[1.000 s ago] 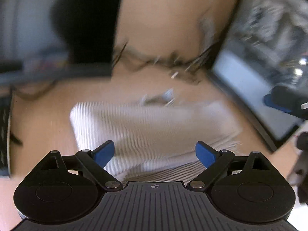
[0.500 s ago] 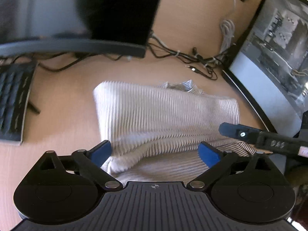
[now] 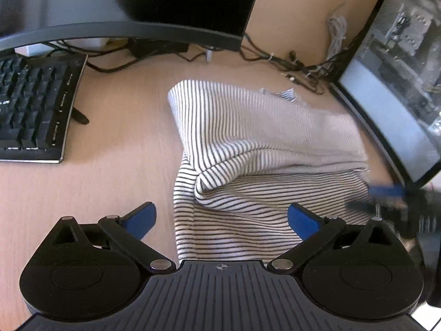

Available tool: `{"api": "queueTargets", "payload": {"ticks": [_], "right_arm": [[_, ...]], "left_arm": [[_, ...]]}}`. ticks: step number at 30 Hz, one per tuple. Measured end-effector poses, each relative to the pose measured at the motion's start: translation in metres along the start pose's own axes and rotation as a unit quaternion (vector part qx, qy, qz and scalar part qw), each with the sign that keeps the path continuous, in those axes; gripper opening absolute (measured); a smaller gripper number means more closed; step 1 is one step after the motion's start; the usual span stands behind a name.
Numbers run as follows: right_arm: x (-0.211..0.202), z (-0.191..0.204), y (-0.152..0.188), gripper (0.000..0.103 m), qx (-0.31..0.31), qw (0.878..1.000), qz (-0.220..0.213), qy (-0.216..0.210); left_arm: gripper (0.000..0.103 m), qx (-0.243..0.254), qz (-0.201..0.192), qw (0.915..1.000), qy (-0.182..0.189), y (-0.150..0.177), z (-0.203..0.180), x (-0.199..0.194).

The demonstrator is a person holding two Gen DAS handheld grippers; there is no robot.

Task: Fold clothes

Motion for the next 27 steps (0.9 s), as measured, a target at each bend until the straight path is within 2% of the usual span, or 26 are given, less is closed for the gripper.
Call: {"api": "queueTargets", "payload": {"ticks": [5,7,8,10,12,15,18,20,21,22,24,27], "right_arm": [[-0.046,-0.012,0.018,0.103,-0.010,0.999,0.008,0.034],[-0.070,-0.019,-0.012,0.103,0.020,0.997,-0.072,0.036],[-0.071,-0.019,-0.027,0.103,0.031,0.995,-0.094,0.028],[-0.069,-0.019,-0.056,0.103,0.052,0.990,-0.129,0.009],[-0.044,-0.012,-0.078,0.103,0.044,0.990,-0.135,-0.007],[0.017,0.000,-0.091,0.103,0.049,0.992,-0.103,-0.049],[0.072,-0.004,-0.079,0.103,0.101,0.990,-0.038,-0.092],[0.103,-0.010,-0.066,0.103,0.147,0.983,0.006,-0.110],[0.110,-0.015,-0.058,0.103,0.177,0.977,0.006,-0.122],[0.108,-0.015,-0.054,0.103,0.185,0.974,-0.014,-0.131],[0.105,-0.012,-0.050,0.103,0.173,0.975,-0.020,-0.139],[0.107,-0.008,-0.052,0.103,0.160,0.977,-0.007,-0.139]], "left_arm": [[0.103,0.024,-0.042,0.9979,0.043,-0.015,-0.013,-0.016],[0.103,0.034,-0.058,0.9958,0.062,-0.024,-0.023,-0.020],[0.103,0.041,-0.065,0.9942,0.075,-0.033,-0.031,-0.019],[0.103,0.038,-0.063,0.9932,0.090,-0.045,-0.044,-0.009],[0.103,0.032,-0.057,0.9931,0.098,-0.056,-0.054,0.005],[0.103,0.014,-0.030,0.9969,0.072,-0.057,-0.052,0.034],[0.103,-0.025,0.009,0.9979,0.059,-0.047,-0.043,0.061],[0.103,-0.010,0.014,0.9987,0.047,-0.044,-0.048,0.066],[0.103,0.000,0.016,0.9990,0.041,-0.043,-0.051,0.068],[0.103,0.012,0.020,0.9991,0.036,-0.042,-0.053,0.068],[0.103,0.028,0.026,0.9987,0.033,-0.039,-0.054,0.068],[0.103,0.023,0.027,0.9988,0.034,-0.038,-0.053,0.069]]}}
Point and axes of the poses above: each gripper's, at about its wrist camera, not at the fingertips, and x roughly the way its jaws point, z to its left, y to its underside, the point moved 9 cm from there along x, roughly the way its jaws point, and after that the axes turned 2 degrees about -z, right-handed, at the moved point
